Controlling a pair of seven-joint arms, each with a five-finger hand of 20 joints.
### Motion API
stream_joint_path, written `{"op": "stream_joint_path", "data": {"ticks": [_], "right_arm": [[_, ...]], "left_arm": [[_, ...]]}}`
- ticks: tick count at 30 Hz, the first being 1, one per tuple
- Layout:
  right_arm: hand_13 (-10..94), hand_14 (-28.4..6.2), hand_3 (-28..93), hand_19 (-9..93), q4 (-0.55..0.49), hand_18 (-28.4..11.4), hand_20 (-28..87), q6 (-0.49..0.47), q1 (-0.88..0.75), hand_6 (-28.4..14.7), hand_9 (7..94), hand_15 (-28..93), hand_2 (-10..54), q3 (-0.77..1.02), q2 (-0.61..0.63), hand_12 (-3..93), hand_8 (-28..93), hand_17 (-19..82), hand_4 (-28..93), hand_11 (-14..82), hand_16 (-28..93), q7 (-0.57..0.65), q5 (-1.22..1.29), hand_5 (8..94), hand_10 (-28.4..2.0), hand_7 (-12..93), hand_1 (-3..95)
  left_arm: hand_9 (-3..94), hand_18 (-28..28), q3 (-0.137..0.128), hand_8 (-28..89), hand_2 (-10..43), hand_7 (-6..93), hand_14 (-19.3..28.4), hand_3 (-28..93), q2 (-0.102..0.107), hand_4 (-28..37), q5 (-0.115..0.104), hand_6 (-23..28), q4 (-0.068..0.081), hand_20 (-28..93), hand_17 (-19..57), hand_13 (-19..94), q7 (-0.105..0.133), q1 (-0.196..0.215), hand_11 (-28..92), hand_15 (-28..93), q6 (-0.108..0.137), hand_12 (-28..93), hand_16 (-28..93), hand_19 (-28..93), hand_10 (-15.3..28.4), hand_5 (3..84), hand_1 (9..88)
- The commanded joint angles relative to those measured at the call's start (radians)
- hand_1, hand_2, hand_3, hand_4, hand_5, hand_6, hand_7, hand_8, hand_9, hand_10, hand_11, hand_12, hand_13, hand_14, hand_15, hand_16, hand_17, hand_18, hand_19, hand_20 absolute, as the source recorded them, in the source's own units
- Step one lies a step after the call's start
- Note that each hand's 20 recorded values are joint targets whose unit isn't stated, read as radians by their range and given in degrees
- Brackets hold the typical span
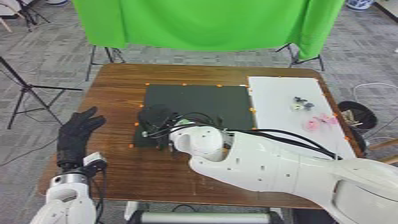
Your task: Arrange flowers
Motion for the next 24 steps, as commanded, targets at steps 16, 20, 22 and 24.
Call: {"op": "stream_joint_path", "data": {"ticks": [16, 20, 22, 24], "right_arm": [[90, -1.3, 70, 93, -0.079, -9.0, 49, -0.136, 0.045, 5.4, 68.4, 60, -9.5, 0.052, 0.042, 17.5, -4, 67, -15, 15.2, 29, 0.048, 0.048, 64.5, -12.3, 20, 46.2], [89, -1.4, 73, 93, -0.107, -9.4, 49, -0.157, 0.055, 6.2, 66.1, 60, -9.5, 0.073, 0.052, 17.4, -12, 66, -15, 14.4, 29, 0.050, 0.059, 62.0, -12.6, 19, 43.7], [89, -1.5, 73, 93, -0.118, -9.6, 49, -0.157, 0.060, 6.4, 65.3, 60, -9.5, 0.091, 0.059, 17.4, -13, 65, -15, 14.0, 29, 0.050, 0.067, 60.9, -12.7, 20, 43.3], [89, -1.5, 73, 93, -0.134, -9.4, 49, -0.163, 0.061, 6.3, 64.6, 59, -9.5, 0.122, 0.071, 17.3, -13, 65, -15, 13.6, 29, 0.044, 0.070, 60.4, -12.8, 20, 43.1]], "left_arm": [[56.2, 9.2, -0.003, -8, 11.2, 13.0, 16.7, 72, -0.010, -28.3, 0.002, 3.9, -0.011, 16, 11.5, 45, -0.005, 0.023, 21, 24, 0.000, 9, -6, 7, 15.2, 53.8, 17.4], [56.1, 9.3, -0.002, -8, 11.0, 13.1, 16.7, 71, -0.011, -28.3, 0.002, 3.8, -0.011, 16, 11.5, 46, -0.006, 0.026, 21, 24, 0.002, 9, -6, 7, 15.3, 53.7, 17.7], [56.2, 9.3, -0.003, -8, 11.0, 13.2, 16.7, 71, -0.014, -28.3, 0.005, 3.8, -0.006, 16, 11.5, 46, -0.014, 0.019, 21, 24, -0.004, 9, -6, 7, 15.4, 53.7, 17.8], [56.3, 9.3, -0.003, -8, 10.9, 13.2, 16.9, 71, -0.012, -28.3, 0.008, 3.8, -0.010, 16, 11.5, 46, -0.022, 0.018, 21, 24, 0.000, 9, -6, 7, 15.4, 53.7, 17.8]]}}
